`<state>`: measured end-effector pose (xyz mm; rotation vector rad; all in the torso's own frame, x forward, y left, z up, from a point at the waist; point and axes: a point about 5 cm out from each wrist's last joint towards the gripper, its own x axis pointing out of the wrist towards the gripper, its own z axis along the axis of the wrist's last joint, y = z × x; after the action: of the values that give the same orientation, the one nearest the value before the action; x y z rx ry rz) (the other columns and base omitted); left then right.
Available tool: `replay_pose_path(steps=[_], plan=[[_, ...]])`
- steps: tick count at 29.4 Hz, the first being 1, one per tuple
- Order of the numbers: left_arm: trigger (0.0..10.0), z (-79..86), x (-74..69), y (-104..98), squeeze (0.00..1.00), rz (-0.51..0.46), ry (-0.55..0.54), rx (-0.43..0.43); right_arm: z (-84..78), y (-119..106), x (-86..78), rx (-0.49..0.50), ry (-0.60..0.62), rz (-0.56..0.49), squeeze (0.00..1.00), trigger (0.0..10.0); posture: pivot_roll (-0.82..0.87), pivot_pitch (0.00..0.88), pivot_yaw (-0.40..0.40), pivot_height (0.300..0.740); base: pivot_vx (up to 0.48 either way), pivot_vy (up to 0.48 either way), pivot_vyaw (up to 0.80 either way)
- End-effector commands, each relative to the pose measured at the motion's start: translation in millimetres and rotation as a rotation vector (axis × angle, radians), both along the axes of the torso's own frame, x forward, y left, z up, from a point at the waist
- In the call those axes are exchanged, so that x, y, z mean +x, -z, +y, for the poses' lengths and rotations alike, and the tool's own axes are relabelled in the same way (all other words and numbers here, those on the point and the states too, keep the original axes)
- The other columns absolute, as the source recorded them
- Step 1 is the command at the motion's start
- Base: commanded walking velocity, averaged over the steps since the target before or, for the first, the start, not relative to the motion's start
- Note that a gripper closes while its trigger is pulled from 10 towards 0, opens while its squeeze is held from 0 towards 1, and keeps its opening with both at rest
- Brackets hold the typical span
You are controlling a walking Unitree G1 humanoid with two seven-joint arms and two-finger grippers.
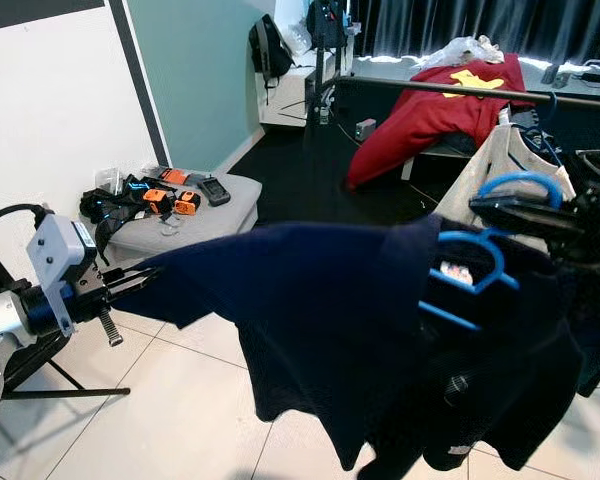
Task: Hang hanger
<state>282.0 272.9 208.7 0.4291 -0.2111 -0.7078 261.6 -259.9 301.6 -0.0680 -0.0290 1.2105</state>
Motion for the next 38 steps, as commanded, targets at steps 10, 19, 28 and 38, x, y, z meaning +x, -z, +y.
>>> replay_pose_path(steps=[10, 19, 28, 38], plan=[[0.0, 37.7, 5.5, -24, 0.00, -0.127, -0.226, -0.023, 12.5, 49, 1.0, -0.062, 0.006, 0.137, 0.00, 0.0, -0.10, 0.005, 0.035, 0.740, 0.000, 0.000, 0.00], [0.0, 38.9, 7.7, -13, 0.00, -0.101, -0.221, -0.002, 1.1, 34, 0.3, -0.032, 0.051, 0.080, 0.00, 0.0, -0.11, 0.002, 0.043, 0.740, 0.000, 0.000, 0.00], [0.0, 30.8, 12.7, 7, 0.00, -0.066, -0.230, 0.017, 4.8, 38, -0.8, -0.109, 0.033, 0.100, 0.00, 0.0, -0.12, 0.003, 0.035, 0.740, 0.000, 0.000, 0.00], [10.0, -47.9, 3.0, 51, 0.00, 0.087, 0.080, -0.103, 28.7, 57, 7.7, -0.184, 0.015, 0.120, 0.00, 0.0, -0.12, 0.007, 0.029, 0.740, 0.000, 0.000, 0.00]])
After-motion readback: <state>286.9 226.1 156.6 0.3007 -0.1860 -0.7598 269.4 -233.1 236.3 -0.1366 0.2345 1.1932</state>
